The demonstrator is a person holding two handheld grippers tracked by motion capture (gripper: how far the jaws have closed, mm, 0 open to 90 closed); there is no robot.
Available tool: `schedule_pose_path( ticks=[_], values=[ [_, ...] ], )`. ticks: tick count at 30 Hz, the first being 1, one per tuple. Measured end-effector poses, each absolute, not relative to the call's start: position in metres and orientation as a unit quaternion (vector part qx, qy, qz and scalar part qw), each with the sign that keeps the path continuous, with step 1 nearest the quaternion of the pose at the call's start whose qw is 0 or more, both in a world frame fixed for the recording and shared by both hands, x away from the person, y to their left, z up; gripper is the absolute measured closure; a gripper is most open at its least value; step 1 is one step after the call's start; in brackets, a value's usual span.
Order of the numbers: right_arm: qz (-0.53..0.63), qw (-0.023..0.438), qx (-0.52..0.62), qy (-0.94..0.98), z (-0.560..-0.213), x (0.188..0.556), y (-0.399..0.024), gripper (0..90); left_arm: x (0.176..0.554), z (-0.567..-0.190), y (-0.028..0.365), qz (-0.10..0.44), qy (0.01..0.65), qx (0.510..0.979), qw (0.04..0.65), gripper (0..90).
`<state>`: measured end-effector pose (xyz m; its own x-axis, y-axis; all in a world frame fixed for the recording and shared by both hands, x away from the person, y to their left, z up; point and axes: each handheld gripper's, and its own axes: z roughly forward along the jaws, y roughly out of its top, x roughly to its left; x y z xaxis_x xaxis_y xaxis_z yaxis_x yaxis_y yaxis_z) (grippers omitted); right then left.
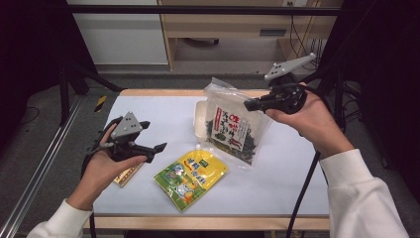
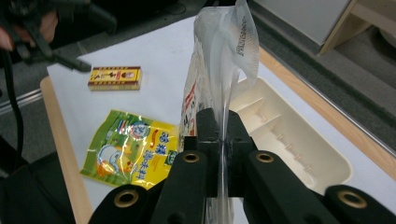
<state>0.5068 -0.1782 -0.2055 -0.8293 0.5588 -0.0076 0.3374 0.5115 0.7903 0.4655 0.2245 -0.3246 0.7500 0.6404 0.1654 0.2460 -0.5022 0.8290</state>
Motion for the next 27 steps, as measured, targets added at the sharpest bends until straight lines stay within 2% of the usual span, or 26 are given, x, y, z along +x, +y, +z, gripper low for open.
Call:
schedule_pose_path(
  ticks=[14, 27],
  values=[
    [0.469, 0.169, 0.308, 0.810, -0.184, 0.527, -0.211, 88.4, 0.438, -0.419, 0.269, 0.250, 0.355, 0.803, 0.408, 11.5],
    [0.480, 0.201, 0.357, 0.776, -0.183, 0.565, -0.222, 88.5, 0.423, -0.430, 0.295, 0.281, 0.379, 0.791, 0.389, 10.6]
  ],
)
